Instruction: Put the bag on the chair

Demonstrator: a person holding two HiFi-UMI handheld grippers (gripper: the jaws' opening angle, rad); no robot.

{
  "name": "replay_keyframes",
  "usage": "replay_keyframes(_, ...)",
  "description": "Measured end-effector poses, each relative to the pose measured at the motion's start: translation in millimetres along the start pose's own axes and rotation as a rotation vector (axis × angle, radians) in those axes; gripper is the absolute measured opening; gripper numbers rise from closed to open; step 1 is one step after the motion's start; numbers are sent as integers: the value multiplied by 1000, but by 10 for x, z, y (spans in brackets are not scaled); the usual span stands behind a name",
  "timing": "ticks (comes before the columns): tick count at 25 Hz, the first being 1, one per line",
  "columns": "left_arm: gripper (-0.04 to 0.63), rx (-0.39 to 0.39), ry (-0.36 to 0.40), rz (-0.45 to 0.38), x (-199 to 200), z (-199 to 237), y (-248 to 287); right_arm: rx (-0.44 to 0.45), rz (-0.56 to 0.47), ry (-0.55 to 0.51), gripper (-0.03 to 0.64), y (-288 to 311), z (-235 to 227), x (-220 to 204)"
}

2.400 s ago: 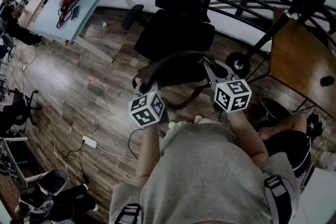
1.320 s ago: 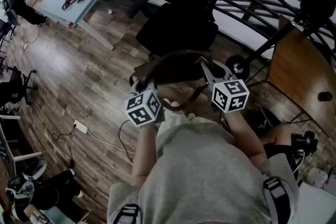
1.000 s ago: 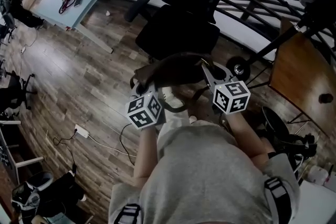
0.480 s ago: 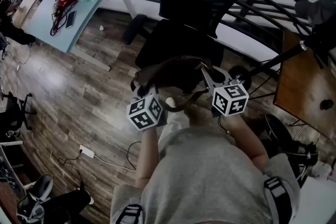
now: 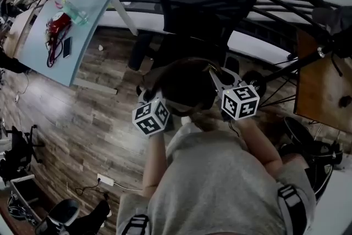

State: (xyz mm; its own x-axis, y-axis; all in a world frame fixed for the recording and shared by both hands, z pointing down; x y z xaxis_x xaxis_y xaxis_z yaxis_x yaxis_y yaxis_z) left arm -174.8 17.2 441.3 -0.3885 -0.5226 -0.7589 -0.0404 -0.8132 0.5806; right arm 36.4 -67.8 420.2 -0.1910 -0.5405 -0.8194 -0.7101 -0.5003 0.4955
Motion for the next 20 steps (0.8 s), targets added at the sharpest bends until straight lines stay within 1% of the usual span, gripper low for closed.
replay_keyframes(6, 34, -46, 35, 33, 251, 192, 385, -51, -2, 32, 43, 349, -41, 141)
replay_keyframes(12, 34, -92, 71, 82, 394, 341, 780, -115, 2, 69, 43, 661, -123, 185)
replay_keyframes(16, 34, -114, 88, 116, 413, 370, 979, -144, 10, 85, 43, 785, -202, 200)
replay_keyframes(20, 34, -122, 94, 150, 381, 352, 1243, -164, 27, 101, 43, 942, -387, 175)
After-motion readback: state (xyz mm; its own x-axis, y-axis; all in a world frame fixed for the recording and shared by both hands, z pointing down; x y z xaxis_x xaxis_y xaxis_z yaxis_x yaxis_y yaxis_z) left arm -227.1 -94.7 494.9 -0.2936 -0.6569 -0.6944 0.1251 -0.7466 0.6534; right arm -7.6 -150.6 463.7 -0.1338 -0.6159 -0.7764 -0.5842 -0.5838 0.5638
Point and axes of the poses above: the fingertips, and each gripper's own axes: y forward along the fingers, z to its left, x out of its top, the point moved 3 cm from there along -y, backward along the fingers, and after that the axes turned 9 degrees about z, right-handed, at the moved point
